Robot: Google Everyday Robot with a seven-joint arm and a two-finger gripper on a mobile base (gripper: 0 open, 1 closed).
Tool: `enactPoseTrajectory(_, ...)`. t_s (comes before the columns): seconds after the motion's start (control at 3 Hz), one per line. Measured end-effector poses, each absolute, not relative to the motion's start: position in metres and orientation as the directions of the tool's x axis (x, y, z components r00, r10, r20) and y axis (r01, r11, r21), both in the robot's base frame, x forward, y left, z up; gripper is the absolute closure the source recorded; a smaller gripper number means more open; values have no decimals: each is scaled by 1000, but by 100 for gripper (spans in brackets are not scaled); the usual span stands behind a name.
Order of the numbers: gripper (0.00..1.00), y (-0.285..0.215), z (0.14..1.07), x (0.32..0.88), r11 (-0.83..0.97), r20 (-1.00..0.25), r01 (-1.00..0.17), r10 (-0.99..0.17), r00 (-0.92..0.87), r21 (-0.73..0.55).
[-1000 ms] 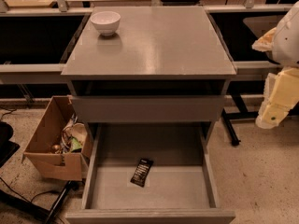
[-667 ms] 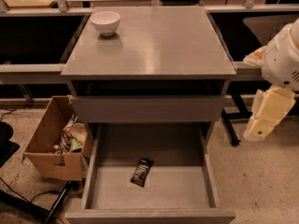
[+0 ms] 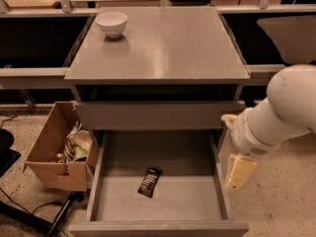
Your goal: Pick rxbar chocolate from middle drawer and place on counter
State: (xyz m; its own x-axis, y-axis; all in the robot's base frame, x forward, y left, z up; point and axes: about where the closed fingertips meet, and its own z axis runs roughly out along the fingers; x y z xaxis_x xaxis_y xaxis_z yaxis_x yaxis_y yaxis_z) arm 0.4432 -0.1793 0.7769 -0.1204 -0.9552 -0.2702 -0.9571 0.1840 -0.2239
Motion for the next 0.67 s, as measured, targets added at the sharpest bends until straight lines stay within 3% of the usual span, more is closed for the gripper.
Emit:
enactPoseTrajectory(0.33,0,-161,718,459,117,-262,-968,-963,-57,-221)
enactPoseTrajectory(0.67,0,-156,716,461,108,-268,-968,-962,-45,-225)
